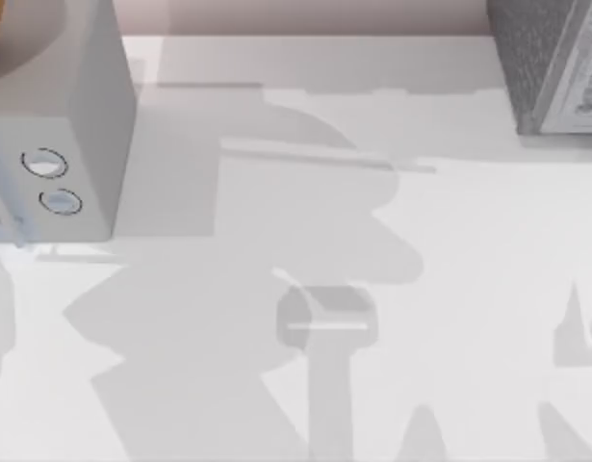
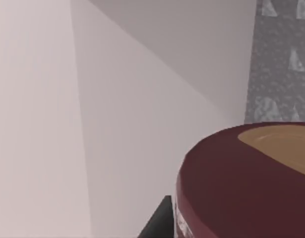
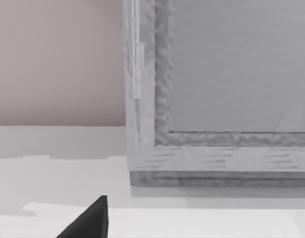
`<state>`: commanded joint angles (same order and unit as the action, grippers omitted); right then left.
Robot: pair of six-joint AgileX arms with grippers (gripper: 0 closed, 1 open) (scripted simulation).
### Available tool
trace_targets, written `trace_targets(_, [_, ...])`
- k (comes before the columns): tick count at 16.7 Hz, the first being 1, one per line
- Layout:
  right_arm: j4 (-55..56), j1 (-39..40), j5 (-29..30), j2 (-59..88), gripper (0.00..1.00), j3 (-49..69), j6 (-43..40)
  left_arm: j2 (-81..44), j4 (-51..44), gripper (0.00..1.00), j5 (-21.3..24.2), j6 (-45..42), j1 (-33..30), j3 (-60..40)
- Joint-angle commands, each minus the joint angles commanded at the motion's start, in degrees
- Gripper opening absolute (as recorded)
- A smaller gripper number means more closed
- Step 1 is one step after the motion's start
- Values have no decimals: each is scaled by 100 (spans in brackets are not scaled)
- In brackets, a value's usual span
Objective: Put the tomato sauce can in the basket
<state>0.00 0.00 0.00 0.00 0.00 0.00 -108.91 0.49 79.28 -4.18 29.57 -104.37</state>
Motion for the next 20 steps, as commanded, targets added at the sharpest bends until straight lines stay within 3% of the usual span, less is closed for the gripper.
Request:
trace_targets(8, [0,0,0,0,100,0,0,-66,326,0,-263,125,-252,140])
trace_targets(20, [0,0,0,0,100,0,0,-66,326,90,-263,125,-252,140])
